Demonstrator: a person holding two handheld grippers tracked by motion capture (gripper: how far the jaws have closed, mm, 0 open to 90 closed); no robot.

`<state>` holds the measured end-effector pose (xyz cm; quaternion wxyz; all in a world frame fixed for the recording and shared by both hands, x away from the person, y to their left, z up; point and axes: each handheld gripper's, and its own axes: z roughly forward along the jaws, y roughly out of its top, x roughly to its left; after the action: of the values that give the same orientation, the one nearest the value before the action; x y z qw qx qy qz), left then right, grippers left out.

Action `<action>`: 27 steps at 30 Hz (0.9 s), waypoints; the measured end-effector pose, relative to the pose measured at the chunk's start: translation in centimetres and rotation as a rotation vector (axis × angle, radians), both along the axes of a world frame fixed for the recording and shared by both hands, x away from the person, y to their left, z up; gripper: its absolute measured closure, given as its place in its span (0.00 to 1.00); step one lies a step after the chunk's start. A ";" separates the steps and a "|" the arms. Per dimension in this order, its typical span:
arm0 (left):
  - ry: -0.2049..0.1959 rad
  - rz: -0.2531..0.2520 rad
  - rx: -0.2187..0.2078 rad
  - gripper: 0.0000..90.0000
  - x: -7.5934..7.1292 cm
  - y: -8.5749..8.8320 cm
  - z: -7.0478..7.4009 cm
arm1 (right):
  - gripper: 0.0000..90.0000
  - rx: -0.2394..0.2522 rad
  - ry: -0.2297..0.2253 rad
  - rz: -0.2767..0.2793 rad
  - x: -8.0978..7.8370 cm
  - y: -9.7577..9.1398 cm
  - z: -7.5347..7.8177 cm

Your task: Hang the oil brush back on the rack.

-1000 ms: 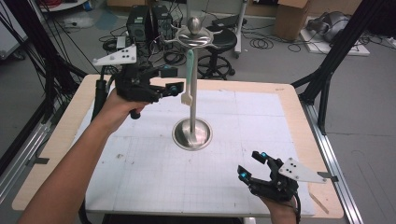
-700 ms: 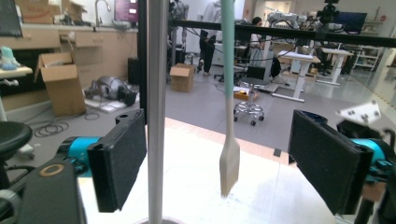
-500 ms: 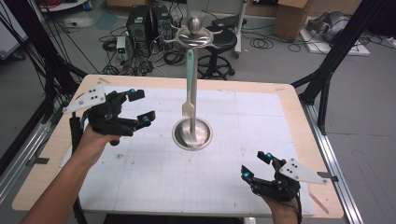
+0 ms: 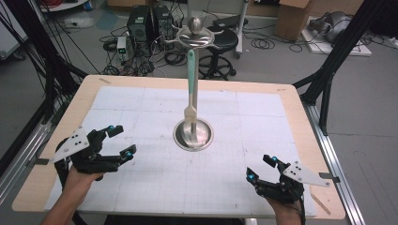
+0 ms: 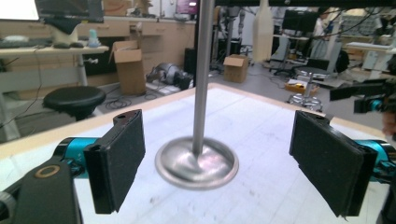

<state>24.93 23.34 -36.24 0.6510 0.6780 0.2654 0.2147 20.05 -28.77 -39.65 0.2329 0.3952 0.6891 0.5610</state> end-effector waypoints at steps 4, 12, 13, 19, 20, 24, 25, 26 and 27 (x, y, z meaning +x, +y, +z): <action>0.029 0.015 -0.011 0.21 -0.3 0.6 -1.6 | 0.23 0.008 -0.005 -0.015 -0.1 -0.3 0.0; 0.052 0.050 -0.005 0.21 -0.9 1.6 -3.5 | 0.23 0.014 -0.011 -0.030 -0.1 -0.4 0.0; 0.050 0.053 -0.010 0.21 -1.0 1.7 -3.6 | 0.23 0.014 -0.010 -0.030 0.0 -0.3 0.0; 0.059 0.066 -0.017 0.21 -0.9 2.1 -4.0 | 0.23 0.012 -0.009 -0.029 -0.1 -0.2 -0.1; 0.058 0.064 -0.021 0.21 -1.0 2.1 -4.0 | 0.23 0.013 -0.009 -0.029 -0.1 -0.2 -0.1; 0.054 0.065 -0.020 0.21 -1.1 2.2 -4.0 | 0.23 0.012 -0.013 -0.028 -0.2 0.0 0.1; 0.053 0.066 -0.023 0.21 -1.2 2.2 -4.0 | 0.23 0.011 -0.011 -0.025 -0.2 0.1 0.0; 0.054 0.067 -0.022 0.21 -1.2 2.2 -4.0 | 0.23 0.011 -0.011 -0.025 -0.2 0.1 0.0; 0.055 0.065 -0.019 0.21 -1.2 2.2 -4.1 | 0.23 0.004 -0.010 -0.024 -0.1 0.2 0.0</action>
<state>23.71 25.57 -40.32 0.6426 0.6684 0.3070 0.2145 19.92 -28.58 -39.64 0.2423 0.4013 0.6818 0.5616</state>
